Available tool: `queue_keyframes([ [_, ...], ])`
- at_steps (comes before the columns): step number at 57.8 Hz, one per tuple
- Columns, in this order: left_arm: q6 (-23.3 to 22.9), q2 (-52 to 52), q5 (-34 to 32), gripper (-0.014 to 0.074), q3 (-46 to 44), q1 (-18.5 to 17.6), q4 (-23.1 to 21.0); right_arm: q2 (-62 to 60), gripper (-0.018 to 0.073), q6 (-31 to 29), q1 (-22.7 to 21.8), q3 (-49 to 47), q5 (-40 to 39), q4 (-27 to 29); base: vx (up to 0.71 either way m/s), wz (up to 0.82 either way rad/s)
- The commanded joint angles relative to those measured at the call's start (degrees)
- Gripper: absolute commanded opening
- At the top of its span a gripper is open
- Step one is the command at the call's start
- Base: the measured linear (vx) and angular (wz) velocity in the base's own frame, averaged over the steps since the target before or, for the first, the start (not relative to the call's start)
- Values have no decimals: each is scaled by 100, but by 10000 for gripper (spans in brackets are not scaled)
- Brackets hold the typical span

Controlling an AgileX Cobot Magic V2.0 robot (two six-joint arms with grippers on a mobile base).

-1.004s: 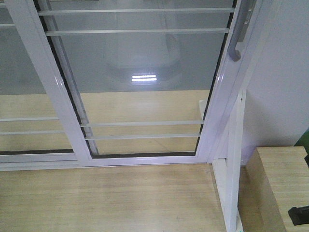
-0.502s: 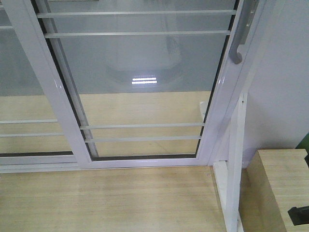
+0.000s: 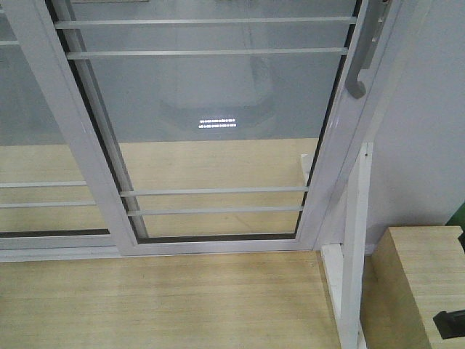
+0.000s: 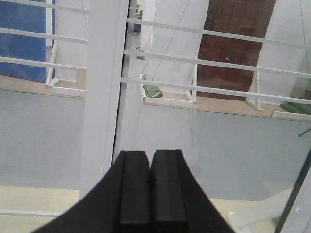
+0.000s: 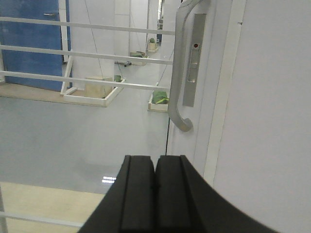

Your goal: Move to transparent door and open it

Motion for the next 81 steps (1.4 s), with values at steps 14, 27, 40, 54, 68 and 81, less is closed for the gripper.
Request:
queue_keyframes([
  [14, -46, -65, -476, 4, 174, -40, -15, -80, 0, -31, -31, 80, -492, -36, 0, 0],
  [27, -46, -65, -476, 4, 174, -40, -15, -80, 0, -31, -31, 80, -492, -36, 1, 0],
  [40, -46, -65, -476, 4, 174, -40, -15, -80, 0, -31, -31, 80, -492, -36, 4, 0],
  [54, -46, -65, -476, 4, 174, -40, -15, -80, 0, -31, -31, 80, -492, -36, 5, 1],
  [68, -46, -65, -476, 4, 174, -40, -15, -80, 0, -31, -31, 80, -492, -36, 4, 0],
  [81, -46, -65, -476, 4, 174, -40, -15, -80, 0, -31, -31, 80, -492, -36, 0, 0],
])
